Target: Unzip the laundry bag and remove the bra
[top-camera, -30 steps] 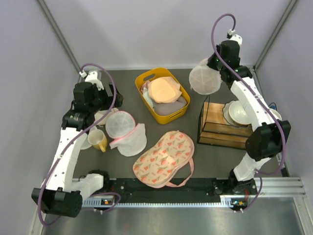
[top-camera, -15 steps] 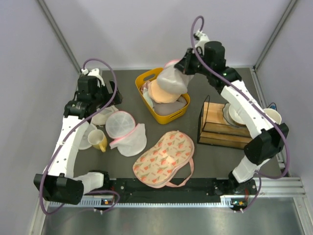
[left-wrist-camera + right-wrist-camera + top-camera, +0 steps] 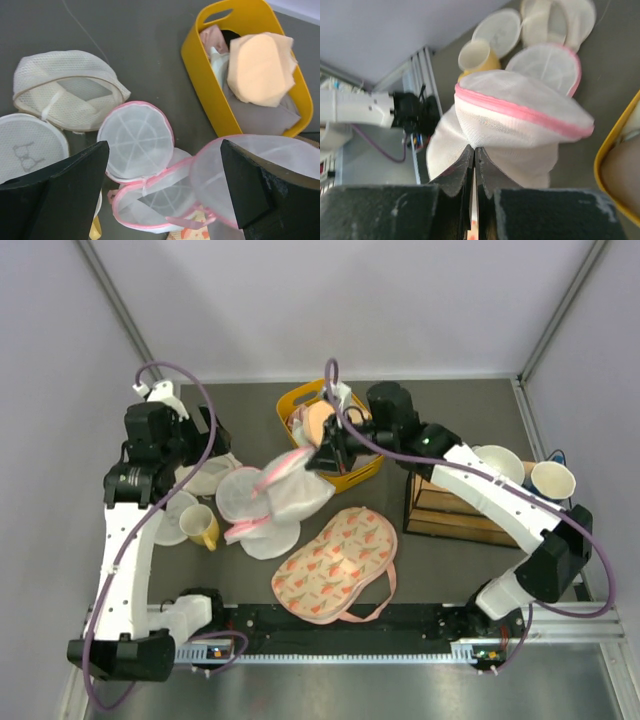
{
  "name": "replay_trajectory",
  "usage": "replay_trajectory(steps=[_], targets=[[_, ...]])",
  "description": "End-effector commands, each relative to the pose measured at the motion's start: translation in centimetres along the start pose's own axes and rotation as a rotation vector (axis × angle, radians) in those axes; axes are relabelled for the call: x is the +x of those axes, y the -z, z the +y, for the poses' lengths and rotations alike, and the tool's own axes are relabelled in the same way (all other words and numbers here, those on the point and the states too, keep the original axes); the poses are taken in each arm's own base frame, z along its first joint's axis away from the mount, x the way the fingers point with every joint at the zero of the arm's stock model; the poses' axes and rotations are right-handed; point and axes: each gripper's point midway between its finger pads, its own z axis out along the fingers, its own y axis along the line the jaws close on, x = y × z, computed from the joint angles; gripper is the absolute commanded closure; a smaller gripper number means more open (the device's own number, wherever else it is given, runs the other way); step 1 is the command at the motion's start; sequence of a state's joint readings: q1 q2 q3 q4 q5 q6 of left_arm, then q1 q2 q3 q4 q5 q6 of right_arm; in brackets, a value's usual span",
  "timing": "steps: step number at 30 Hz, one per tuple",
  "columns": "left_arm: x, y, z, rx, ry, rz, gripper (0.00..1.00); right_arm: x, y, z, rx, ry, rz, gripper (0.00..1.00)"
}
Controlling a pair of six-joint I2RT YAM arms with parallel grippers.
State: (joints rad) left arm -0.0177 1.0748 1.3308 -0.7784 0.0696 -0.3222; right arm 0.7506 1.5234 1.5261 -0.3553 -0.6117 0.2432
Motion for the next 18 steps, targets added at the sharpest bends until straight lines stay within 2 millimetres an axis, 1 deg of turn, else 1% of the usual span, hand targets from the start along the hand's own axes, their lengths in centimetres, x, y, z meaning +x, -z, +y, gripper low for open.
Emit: replay_trajectory(steps=[1, 2, 3, 4, 5, 6, 7, 8, 9, 10, 12, 13, 14, 15, 16, 18], targets=[[1.0, 0.8, -1.6, 0.114, -0.001, -0.001, 0.01, 5.2, 0.1, 1.4, -0.085, 0.047, 0.082, 1.00], [1.9, 0.5, -1.7, 0.132, 0.003, 0.019, 0.01, 6.4, -0.1, 0.3, -0.042, 0.028, 0.101, 1.00], [2.3, 0.4, -1.9, 0.145, 0.010, 0.027, 0.01, 7.6, -0.2, -0.5, -0.012, 0.011, 0.124, 1.00], [3.2, 0.1, -1.9, 0.155, 0.024, 0.047, 0.01, 9.8, -0.3, -1.7, 0.025, -0.021, 0.166, 1.00], [3.6, 0.0, -2.5, 0.193, 0.029, 0.057, 0.01, 10.5, -0.4, -2.8, 0.080, -0.033, 0.175, 1.00], [3.9, 0.0, -2.8, 0.214, 0.036, 0.063, 0.01, 11.2, -0.4, -3.2, 0.094, -0.042, 0.195, 0.85], [4.9, -0.3, -2.8, 0.224, 0.054, 0.088, 0.01, 12.0, -0.3, -3.5, 0.106, -0.055, 0.215, 0.69], [5.3, -0.3, -3.2, 0.249, 0.062, 0.102, 0.01, 12.1, -0.3, -3.8, 0.127, -0.058, 0.216, 0.55], [5.6, -0.4, -3.7, 0.282, 0.066, 0.107, 0.01, 11.8, -0.1, -3.7, 0.133, -0.054, 0.207, 0.43], [6.6, -0.6, -3.9, 0.293, 0.082, 0.134, 0.01, 11.6, 0.1, -3.8, 0.144, -0.054, 0.200, 0.37], [7.4, -0.8, -4.4, 0.322, 0.089, 0.153, 0.01, 11.0, 0.5, -4.2, 0.185, -0.050, 0.180, 0.30], [8.7, -0.9, -4.7, 0.335, 0.095, 0.183, 0.02, 10.4, 0.9, -4.3, 0.211, -0.042, 0.157, 0.27], [9.4, -1.0, -5.0, 0.348, 0.096, 0.201, 0.02, 10.1, 1.2, -4.3, 0.225, -0.043, 0.146, 0.20], [10.1, -1.0, -5.3, 0.363, 0.098, 0.217, 0.02, 9.8, 1.4, -4.4, 0.244, -0.043, 0.134, 0.18], [11.4, -1.1, -5.9, 0.391, 0.102, 0.248, 0.02, 9.3, 2.0, -4.9, 0.292, -0.041, 0.110, 0.17], [12.9, -1.0, -6.6, 0.426, 0.104, 0.279, 0.03, 9.1, 2.8, -5.8, 0.372, -0.082, 0.095, 0.13]])
